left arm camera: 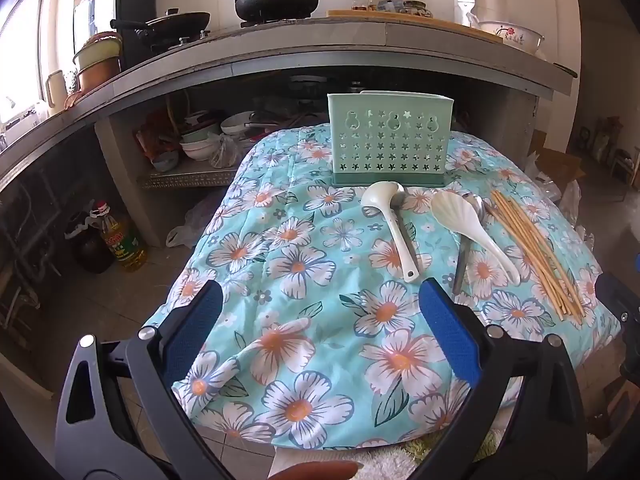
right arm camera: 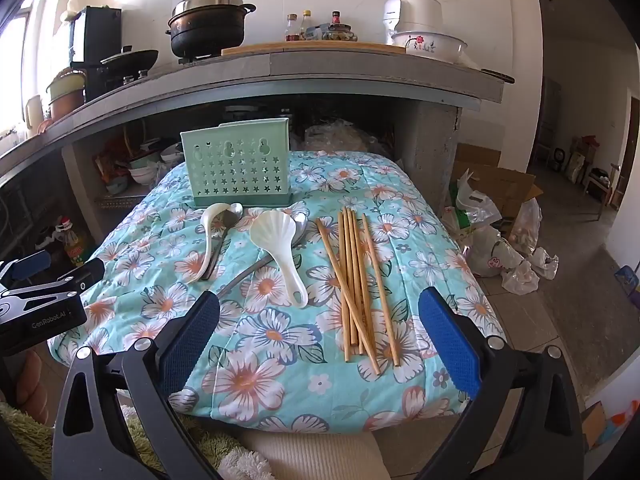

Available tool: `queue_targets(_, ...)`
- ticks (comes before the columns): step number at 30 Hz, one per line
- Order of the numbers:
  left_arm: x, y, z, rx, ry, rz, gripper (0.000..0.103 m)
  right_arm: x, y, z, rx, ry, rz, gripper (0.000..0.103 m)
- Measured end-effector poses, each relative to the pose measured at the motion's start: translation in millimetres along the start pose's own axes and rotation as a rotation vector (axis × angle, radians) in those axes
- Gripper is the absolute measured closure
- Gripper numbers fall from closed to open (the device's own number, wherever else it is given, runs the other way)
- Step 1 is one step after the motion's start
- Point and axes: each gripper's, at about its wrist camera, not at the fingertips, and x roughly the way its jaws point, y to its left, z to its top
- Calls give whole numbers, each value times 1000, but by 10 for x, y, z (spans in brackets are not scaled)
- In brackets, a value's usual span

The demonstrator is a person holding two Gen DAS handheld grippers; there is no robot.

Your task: Organize utensils

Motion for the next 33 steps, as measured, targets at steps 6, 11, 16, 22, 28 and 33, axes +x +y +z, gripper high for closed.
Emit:
queue_targets(6, -23, 9, -3, -4, 6, -2, 8, 6, -4, -3, 1, 3, 1, 6)
queue_targets(11, 37, -32, -30, -1, 19, -8, 8, 11, -4, -6, 2, 4, 1, 6)
queue_targets(16, 16, -38, -50, 2, 20, -10, 8, 11, 0, -8, 2, 6, 1, 6)
queue_targets(22, 47, -55, -39, 12, 35, -21, 8, 16, 3, -11, 3, 7, 1, 6)
queue_targets(28, 69, -52, -50, 11, 43, -24, 8, 21, 5, -16, 3, 8, 1, 6)
queue_targets(33, 81, -45, -52, 11, 46, -24, 8, 25, 5, -16, 3, 9, 1, 6)
